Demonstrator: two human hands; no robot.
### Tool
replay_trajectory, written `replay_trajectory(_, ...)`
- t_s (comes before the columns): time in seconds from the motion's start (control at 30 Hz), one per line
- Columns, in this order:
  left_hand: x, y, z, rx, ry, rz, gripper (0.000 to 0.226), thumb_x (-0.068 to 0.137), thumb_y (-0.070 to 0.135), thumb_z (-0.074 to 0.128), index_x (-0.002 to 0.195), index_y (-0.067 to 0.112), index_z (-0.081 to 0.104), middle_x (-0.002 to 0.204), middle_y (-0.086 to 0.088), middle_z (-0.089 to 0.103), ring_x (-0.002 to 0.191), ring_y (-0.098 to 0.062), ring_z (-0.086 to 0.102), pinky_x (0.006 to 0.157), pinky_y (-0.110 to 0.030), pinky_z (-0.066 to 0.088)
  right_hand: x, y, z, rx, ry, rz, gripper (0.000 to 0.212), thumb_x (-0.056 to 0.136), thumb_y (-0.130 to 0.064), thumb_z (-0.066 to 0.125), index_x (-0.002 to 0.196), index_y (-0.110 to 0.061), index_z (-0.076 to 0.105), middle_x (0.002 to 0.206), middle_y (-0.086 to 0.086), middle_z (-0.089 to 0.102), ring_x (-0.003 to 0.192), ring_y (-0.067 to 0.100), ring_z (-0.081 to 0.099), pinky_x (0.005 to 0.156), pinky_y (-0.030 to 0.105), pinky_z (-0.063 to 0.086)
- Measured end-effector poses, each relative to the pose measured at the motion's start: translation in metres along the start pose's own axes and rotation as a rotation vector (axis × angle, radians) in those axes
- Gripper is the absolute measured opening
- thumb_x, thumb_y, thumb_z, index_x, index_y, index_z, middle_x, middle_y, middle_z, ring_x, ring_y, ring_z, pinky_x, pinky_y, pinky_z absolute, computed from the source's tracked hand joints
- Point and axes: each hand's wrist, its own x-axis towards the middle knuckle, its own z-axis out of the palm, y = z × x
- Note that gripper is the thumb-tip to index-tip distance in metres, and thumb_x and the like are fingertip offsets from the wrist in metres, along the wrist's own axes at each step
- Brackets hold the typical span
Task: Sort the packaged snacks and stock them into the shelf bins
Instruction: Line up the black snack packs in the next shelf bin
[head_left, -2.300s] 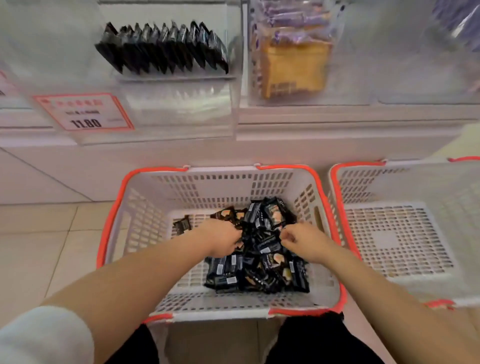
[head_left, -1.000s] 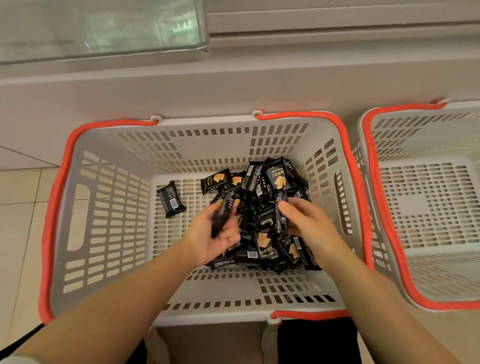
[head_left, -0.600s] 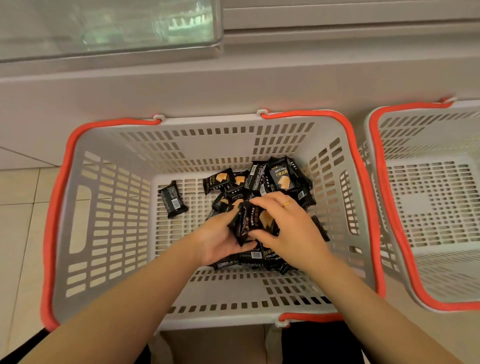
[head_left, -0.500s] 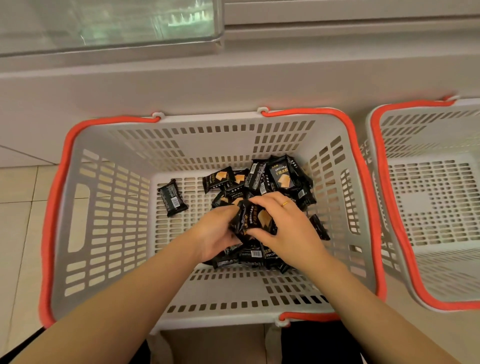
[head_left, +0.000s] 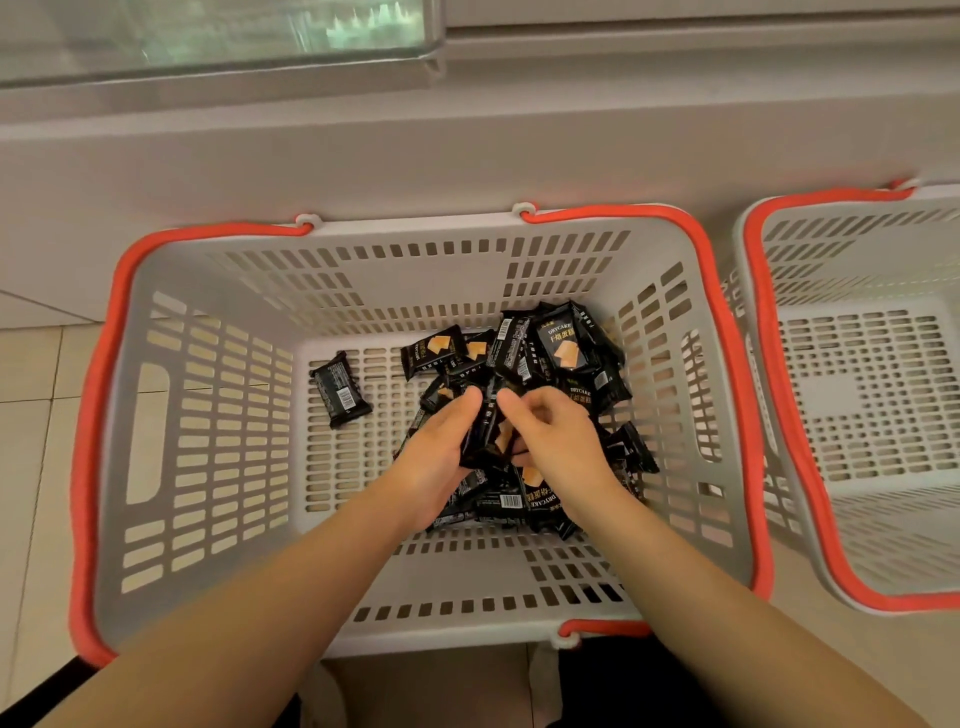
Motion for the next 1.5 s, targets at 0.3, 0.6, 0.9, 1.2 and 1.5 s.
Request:
replay_trajectory(0.3, 0.006, -0.014, -0.017, 0.056, 0.349, -0.173, 0.002, 0.090, 0.023, 0.060, 0.091, 0.022, 0.060, 0.090, 0.000, 0.071, 0.087, -0.019, 0.067, 0.086, -0.036, 0.051, 0.020, 0.042, -0.029, -0.909, -0.134, 0.071, 0.035, 0.094, -0.034, 0.050, 0.112, -0.004, 0.054, 0.098, 0.009, 0.060, 0.087, 0.026, 0.059, 0.070, 0.033, 0.047)
replay_trajectory(0.6, 0.001, -0.020, -0.030, 0.036, 0.430, -0.239, 0.027, 0.090, 0.021, 0.059, 0.115, 0.010, 0.057, 0.097, -0.006, 0.065, 0.089, -0.021, 0.061, 0.098, -0.046, 0.046, 0.014, 0.064, -0.001, -1.234, -0.197, -0.007, 0.053, 0.087, -0.033, 0.061, 0.129, -0.007, 0.042, 0.132, 0.013, 0.041, 0.122, 0.028, 0.039, 0.093, 0.039, 0.043)
replay_trajectory(0.9, -0.014, 0.056, -0.029, 0.273, 0.390, -0.015, 0.046, 0.087, 0.033, 0.060, 0.129, 0.016, 0.048, 0.120, -0.004, 0.060, 0.111, -0.022, 0.056, 0.100, -0.039, 0.042, -0.009, -0.013, -0.029, -0.792, -0.351, -0.203, 0.032, 0.096, -0.034, 0.048, 0.117, -0.015, 0.034, 0.089, 0.004, 0.054, 0.075, 0.015, 0.051, 0.064, 0.030, 0.040)
replay_trajectory(1.2, -0.099, 0.161, 0.011, 0.520, 0.230, 0.382, 0.016, 0.088, 0.027, 0.059, 0.103, 0.022, 0.062, 0.089, 0.005, 0.071, 0.082, -0.010, 0.068, 0.076, -0.028, 0.053, -0.084, -0.150, -0.049, -0.557, -0.446, -0.485, 0.032, 0.085, -0.015, 0.065, 0.114, -0.027, 0.056, 0.115, -0.019, 0.058, 0.102, -0.012, 0.053, 0.090, 0.008, 0.041)
replay_trajectory(1.5, -0.203, 0.198, 0.018, 0.310, 0.033, 0.479, 0.016, 0.093, 0.020, 0.052, 0.098, 0.014, 0.066, 0.085, -0.004, 0.071, 0.074, -0.014, 0.068, 0.061, -0.024, 0.053, -0.160, -0.213, -0.034, -0.515, -0.207, -0.729, 0.026, 0.077, -0.019, 0.073, 0.084, -0.039, 0.057, 0.090, -0.016, 0.059, 0.071, -0.015, 0.052, 0.067, 0.016, 0.040)
